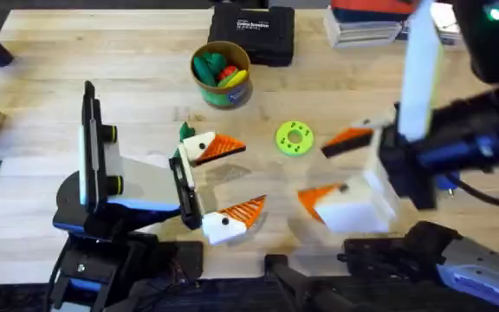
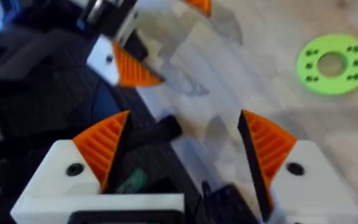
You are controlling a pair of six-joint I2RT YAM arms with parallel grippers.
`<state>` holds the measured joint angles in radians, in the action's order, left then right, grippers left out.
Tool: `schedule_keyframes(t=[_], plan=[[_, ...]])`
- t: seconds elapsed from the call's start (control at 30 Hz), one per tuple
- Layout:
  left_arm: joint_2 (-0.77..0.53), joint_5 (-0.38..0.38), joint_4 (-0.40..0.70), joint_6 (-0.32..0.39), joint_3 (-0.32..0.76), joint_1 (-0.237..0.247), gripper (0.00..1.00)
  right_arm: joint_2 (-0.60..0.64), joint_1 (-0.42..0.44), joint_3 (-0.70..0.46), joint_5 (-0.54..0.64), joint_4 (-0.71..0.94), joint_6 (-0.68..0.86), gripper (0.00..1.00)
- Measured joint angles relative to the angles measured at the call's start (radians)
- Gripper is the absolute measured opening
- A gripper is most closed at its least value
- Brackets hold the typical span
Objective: Pick up the gripper from the table and insert it into the empty holder that is missing its gripper. Then pick up a screw, insert it into the mounting hole, and use the screwdriver to tighten it. Finally, clean up the table by picking up the vegetable and placing it into the bucket.
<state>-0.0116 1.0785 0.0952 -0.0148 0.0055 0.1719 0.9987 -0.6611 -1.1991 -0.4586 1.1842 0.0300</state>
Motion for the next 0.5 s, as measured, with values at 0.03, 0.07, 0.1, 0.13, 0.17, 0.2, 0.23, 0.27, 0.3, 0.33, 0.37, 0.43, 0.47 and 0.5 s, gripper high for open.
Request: schedule_keyframes(t=[0.03, 0.07, 0.1, 0.13, 0.17, 0.2, 0.23, 0.27, 0.3, 0.33, 0.37, 0.43, 0.47, 0.5], plan=[[0.0, 0.0, 0.0, 0.0, 0.0, 0.0, 0.91, -0.016, 0.003, 0.005, -0.012, 0.032, 0.023, 0.993], [0.0, -0.001, 0.0, 0.0, 0.0, 0.0, 0.89, -0.029, 0.003, 0.009, -0.021, 0.061, 0.048, 0.993], [0.0, -0.001, 0.0, 0.0, 0.0, 0.0, 0.85, -0.037, 0.003, 0.012, -0.029, 0.08, 0.073, 0.993], [0.0, -0.001, 0.0, -0.002, 0.0, 0.0, 0.73, -0.043, 0.003, 0.013, -0.036, 0.095, 0.1, 0.993], [0.0, -0.001, 0.0, 0.0, 0.0, 0.0, 0.584, -0.044, 0.003, 0.014, -0.04, 0.103, 0.126, 0.993], [0.0, -0.001, 0.0, 0.0, 0.0, 0.0, 0.407, -0.044, 0.003, 0.014, -0.044, 0.104, 0.146, 0.993], [0.0, -0.001, 0.0, 0.0, 0.0, 0.0, 0.262, -0.043, 0.003, 0.014, -0.045, 0.101, 0.163, 0.993], [0.0, -0.001, 0.0, 0.0, 0.0, 0.0, 0.094, -0.042, 0.003, 0.015, -0.046, 0.098, 0.176, 0.993], [0.0, -0.001, -0.001, 0.005, 0.0, 0.0, 0.029, -0.041, 0.003, 0.015, -0.048, 0.095, 0.188, 0.993], [0.0, -0.001, -0.001, 0.006, 0.0, 0.0, 0.011, -0.039, 0.003, 0.015, -0.049, 0.092, 0.196, 0.993], [0.0, -0.001, 0.0, 0.005, 0.0, 0.0, 0.006, -0.037, 0.003, 0.015, -0.052, 0.089, 0.203, 0.993], [0.0, -0.001, 0.0, 0.005, 0.0, 0.0, 0.005, -0.024, 0.003, 0.015, -0.056, 0.083, 0.214, 0.993], [0.0, -0.001, -0.001, 0.006, 0.0, 0.0, 0.005, -0.015, 0.003, 0.016, -0.057, 0.081, 0.216, 0.993], [0.0, -0.001, 0.0, 0.005, 0.0, 0.0, 0.005, -0.003, 0.003, 0.016, -0.058, 0.078, 0.217, 0.993]])
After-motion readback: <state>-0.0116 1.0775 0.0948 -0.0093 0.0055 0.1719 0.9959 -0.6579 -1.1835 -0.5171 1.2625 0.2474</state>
